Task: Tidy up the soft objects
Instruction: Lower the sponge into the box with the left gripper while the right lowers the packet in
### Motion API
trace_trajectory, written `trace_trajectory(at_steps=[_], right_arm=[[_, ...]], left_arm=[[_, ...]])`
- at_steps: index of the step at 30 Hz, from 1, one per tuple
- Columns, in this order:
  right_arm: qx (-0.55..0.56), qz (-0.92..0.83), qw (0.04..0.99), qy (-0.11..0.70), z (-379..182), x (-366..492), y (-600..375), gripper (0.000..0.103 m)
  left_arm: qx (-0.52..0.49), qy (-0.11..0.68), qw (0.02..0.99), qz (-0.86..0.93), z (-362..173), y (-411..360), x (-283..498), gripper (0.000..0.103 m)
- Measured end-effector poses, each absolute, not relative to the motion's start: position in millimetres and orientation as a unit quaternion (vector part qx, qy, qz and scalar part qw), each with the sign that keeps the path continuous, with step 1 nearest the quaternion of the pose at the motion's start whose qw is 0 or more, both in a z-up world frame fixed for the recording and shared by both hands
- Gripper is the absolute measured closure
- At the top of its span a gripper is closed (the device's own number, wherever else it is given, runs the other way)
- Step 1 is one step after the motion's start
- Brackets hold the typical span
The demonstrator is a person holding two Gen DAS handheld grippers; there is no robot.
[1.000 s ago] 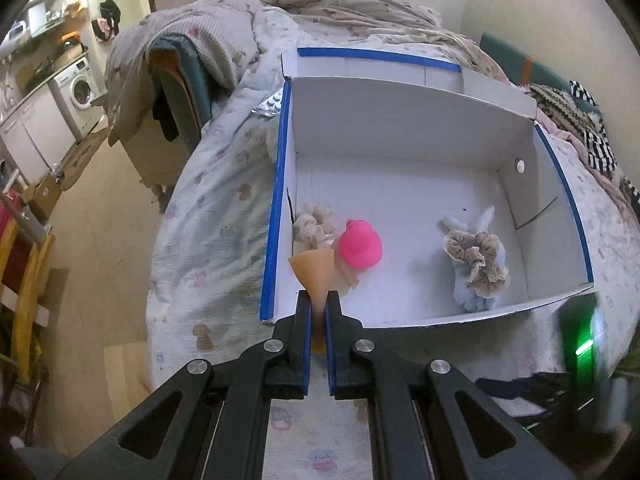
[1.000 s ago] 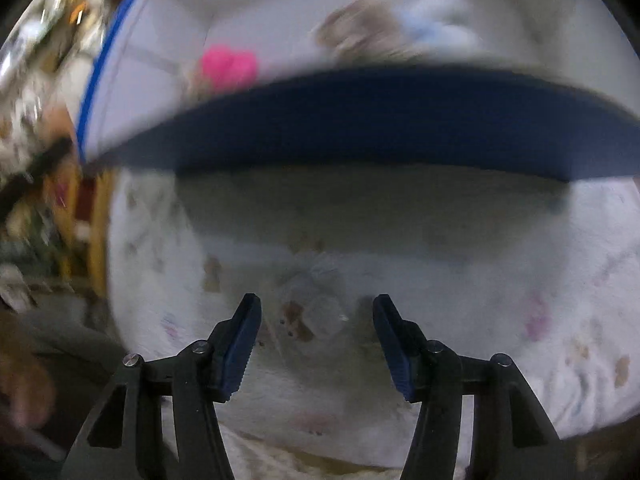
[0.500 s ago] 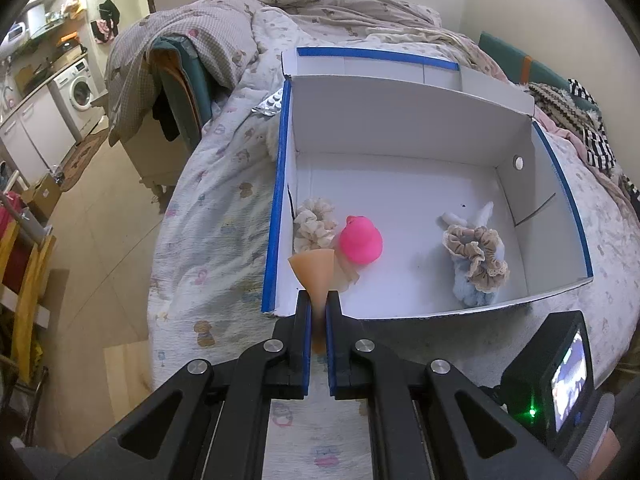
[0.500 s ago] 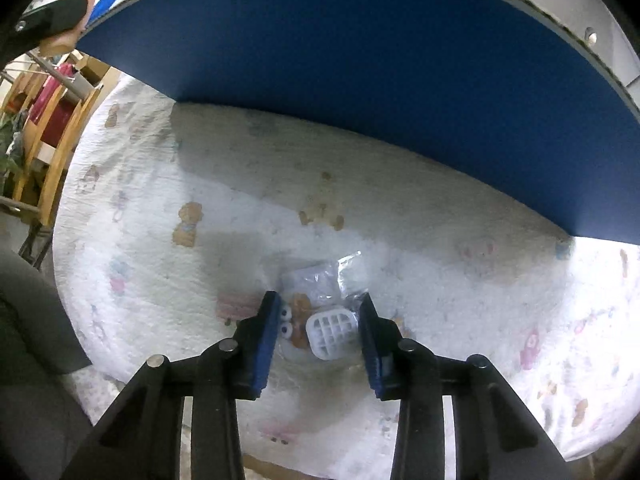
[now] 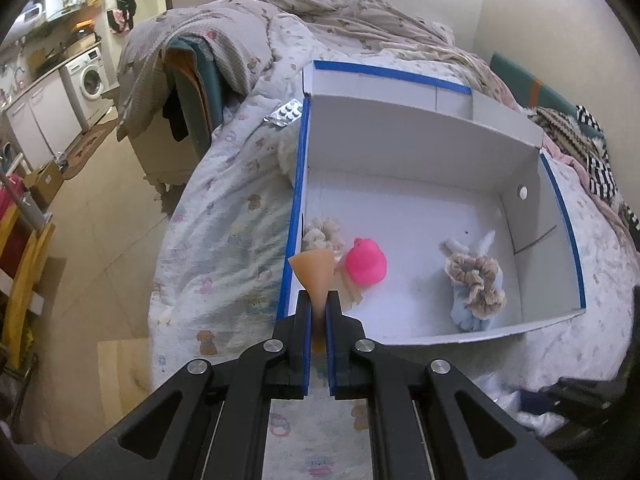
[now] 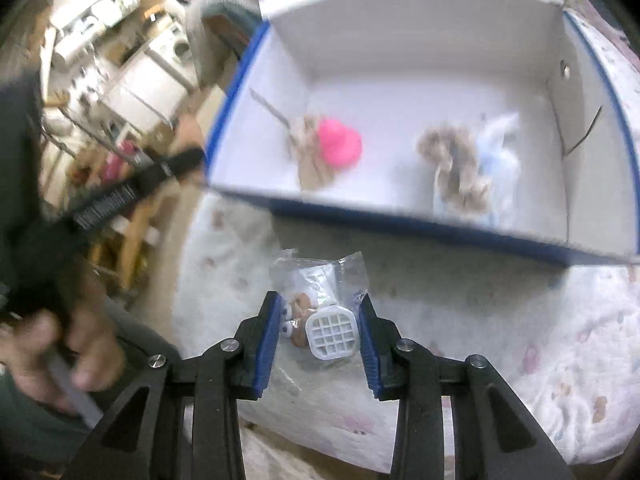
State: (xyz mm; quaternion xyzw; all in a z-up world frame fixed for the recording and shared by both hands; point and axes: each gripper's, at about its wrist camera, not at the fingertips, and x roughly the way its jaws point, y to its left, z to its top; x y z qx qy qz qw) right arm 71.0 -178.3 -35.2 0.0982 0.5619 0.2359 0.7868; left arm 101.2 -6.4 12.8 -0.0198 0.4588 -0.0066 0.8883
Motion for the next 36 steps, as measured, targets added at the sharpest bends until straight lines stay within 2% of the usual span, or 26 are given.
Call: trace_trajectory(at_steps=[13,24,32,36], right_arm=[[0.113,0.225,0.830,0.497,26,146,-225,0.064],[0.166,0.168,0.830,0.505,-5,168,-255,0.064],[0.158,0.146,0.821,0.529,-28,171,-257,0.064],[0.160,0.133,0.821,0.532,-32,173,-261,0.064]], left_arm=[[0.008,0.419,0.908,-0.020,58,-24,153,0.097],[0.028,0.428,0.901,-0.057,-1,-60,175,0.096],[0.012,0.456,0.889,-0.046,-33,-62,187,0.096],[0.025,0.458,0.888,-0.038,-35,-64,187,0.091]])
